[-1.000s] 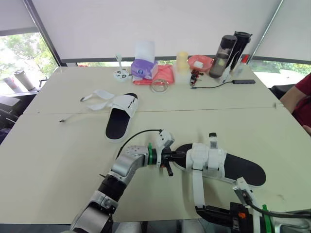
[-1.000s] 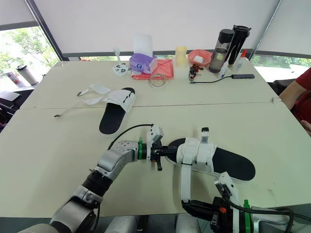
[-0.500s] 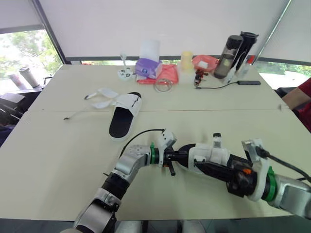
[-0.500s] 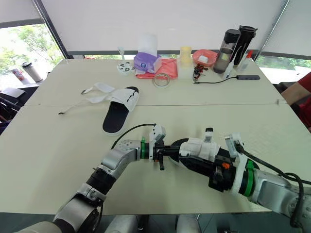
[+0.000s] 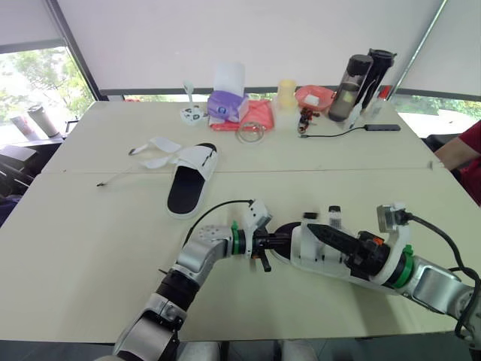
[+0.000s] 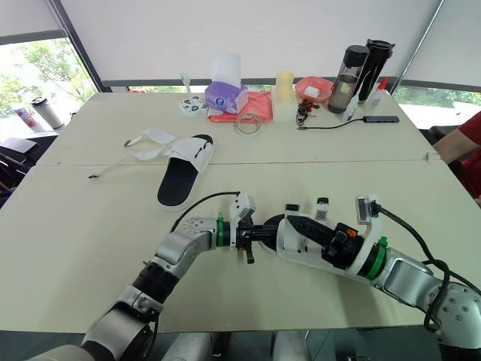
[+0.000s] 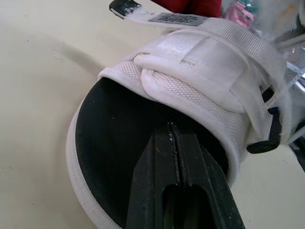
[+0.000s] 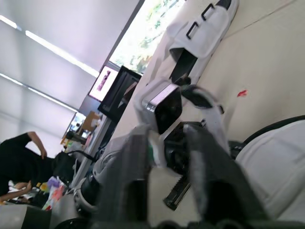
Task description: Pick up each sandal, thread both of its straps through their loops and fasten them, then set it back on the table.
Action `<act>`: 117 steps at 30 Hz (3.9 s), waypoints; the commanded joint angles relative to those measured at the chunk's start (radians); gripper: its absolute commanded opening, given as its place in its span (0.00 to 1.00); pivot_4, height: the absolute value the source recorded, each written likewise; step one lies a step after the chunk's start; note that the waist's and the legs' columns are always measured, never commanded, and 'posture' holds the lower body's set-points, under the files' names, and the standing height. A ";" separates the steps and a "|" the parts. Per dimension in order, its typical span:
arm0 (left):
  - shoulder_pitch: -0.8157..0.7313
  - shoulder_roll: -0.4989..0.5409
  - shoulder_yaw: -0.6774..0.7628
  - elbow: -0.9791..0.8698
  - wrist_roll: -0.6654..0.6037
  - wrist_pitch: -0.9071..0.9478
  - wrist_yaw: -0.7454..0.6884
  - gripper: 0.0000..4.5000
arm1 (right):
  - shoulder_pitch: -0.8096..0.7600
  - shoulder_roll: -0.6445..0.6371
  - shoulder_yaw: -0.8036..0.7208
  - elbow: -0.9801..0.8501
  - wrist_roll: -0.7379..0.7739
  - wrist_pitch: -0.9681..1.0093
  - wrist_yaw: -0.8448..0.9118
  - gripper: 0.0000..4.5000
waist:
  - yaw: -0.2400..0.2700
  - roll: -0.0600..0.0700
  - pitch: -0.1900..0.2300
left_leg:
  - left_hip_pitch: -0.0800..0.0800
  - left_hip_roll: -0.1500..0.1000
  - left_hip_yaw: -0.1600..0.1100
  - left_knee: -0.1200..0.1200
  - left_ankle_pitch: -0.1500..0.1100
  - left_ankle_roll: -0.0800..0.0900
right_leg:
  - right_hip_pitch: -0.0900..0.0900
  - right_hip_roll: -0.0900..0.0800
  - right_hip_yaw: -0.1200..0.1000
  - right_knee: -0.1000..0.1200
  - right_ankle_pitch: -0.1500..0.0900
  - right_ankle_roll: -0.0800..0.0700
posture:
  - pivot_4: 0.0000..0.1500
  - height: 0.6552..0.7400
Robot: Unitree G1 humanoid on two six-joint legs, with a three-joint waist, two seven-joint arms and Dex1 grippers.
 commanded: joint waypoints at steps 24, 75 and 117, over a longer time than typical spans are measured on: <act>0.015 0.003 -0.023 0.042 0.046 0.007 0.023 0.00 | -0.334 -0.196 0.189 0.134 -0.803 -0.197 0.493 0.99 | 0.000 0.001 -0.001 | 0.001 0.000 0.000 0.001 0.000 0.000 | 0.000 0.001 0.000 0.001 0.000 0.000 | 1.00 1.00; -0.017 0.004 0.003 0.082 0.044 -0.005 0.035 0.00 | -0.416 -0.072 0.051 0.224 -0.816 -0.013 0.436 0.00 | -0.003 0.002 -0.001 | 0.001 -0.001 0.000 0.001 0.000 0.000 | -0.002 0.001 0.000 0.004 0.002 0.002 | 1.00 1.00; -0.005 -0.018 0.010 0.075 0.032 -0.004 0.052 0.00 | -0.444 -0.150 0.329 0.313 -1.199 -0.148 0.535 0.62 | 0.001 0.001 -0.001 | 0.008 -0.001 0.000 0.001 -0.001 -0.003 | 0.003 0.001 0.000 0.003 0.001 0.001 | 1.00 1.00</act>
